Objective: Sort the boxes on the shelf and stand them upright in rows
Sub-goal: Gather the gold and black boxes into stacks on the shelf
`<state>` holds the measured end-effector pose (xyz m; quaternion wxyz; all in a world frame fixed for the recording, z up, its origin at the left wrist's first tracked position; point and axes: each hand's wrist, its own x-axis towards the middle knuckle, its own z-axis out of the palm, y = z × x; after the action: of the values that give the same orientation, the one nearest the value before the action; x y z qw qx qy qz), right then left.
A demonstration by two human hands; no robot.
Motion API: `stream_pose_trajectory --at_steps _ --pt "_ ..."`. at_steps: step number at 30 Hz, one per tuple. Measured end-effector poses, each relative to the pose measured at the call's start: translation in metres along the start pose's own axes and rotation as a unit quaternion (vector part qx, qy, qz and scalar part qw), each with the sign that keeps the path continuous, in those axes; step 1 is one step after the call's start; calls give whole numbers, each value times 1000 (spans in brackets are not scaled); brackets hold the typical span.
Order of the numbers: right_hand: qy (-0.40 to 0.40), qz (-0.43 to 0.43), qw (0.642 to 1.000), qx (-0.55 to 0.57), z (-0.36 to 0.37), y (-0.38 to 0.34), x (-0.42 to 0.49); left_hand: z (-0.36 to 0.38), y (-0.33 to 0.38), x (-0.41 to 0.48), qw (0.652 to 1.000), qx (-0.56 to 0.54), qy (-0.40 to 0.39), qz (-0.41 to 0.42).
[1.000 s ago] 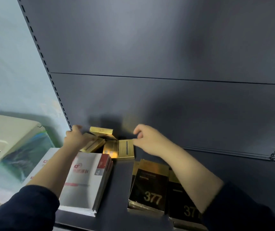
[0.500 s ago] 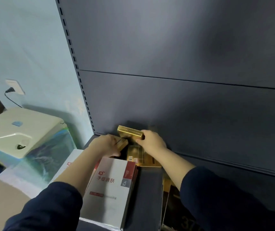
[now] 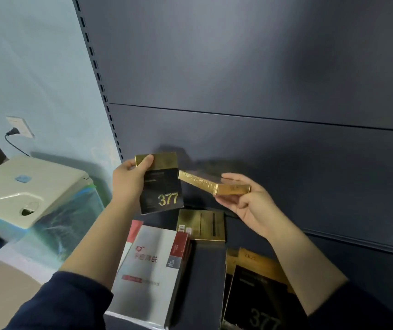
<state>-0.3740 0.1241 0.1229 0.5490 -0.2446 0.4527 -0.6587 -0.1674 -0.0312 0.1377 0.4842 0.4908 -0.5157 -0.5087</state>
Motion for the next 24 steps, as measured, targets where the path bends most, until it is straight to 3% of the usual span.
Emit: stream_pose_trajectory --at_steps 6,12,24 --pt "-59 -53 995 54 -37 -8 -49 34 -7 -30 983 -119 -79 -116" --pt "99 -115 986 -62 -68 -13 -88 62 -3 -68 976 -104 -153 -111" --pt "122 -68 979 -148 -102 -3 -156 95 -19 -138 956 -14 -262 -134"
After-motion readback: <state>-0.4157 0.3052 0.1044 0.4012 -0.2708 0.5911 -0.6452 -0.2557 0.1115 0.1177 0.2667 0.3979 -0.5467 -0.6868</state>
